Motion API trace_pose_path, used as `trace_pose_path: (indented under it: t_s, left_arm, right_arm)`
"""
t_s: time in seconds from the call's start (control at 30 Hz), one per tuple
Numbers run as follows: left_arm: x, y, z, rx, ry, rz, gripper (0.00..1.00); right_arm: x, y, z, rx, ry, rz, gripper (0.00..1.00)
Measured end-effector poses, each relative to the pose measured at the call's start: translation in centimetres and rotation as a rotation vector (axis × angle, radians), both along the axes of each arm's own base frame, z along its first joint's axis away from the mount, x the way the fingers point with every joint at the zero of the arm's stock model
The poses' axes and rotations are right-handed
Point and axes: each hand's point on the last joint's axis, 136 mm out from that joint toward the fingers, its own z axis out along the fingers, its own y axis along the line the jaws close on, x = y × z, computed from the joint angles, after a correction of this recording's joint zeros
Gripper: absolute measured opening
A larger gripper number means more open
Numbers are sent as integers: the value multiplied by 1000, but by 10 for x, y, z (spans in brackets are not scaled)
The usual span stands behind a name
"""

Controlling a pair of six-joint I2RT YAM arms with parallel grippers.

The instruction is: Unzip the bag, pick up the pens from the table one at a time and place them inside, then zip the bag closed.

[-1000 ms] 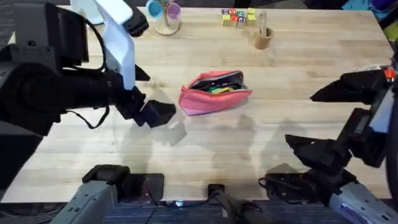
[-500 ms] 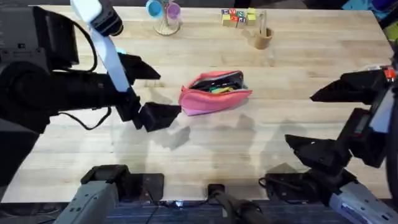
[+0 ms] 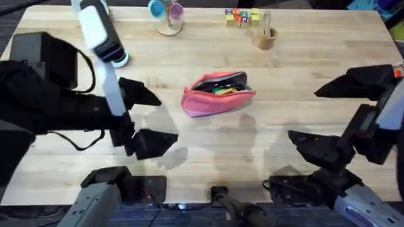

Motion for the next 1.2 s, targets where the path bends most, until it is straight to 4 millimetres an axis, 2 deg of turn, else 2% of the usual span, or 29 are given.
trace_pose_path:
  t_s: [0.1, 0.5, 0.63, 0.9, 1.2]
  left_arm:
    - [-5, 1, 2, -17, -19, -24, 995]
    - [4, 19, -1, 11, -101, 2, 995]
    - [6, 22, -4, 32, -113, -1, 995]
    - [5, 24, -6, 51, -110, -4, 995]
    - [5, 24, -6, 51, -109, -4, 995]
  right_arm:
    - [3, 1, 2, 5, -13, 0, 996]
    - [15, 6, 12, 28, -73, 0, 996]
    - [20, 10, 4, 18, -24, 6, 995]
    - [39, 36, -25, 10, 196, 68, 995]
    - [65, 88, -12, -10, 249, 213, 995]
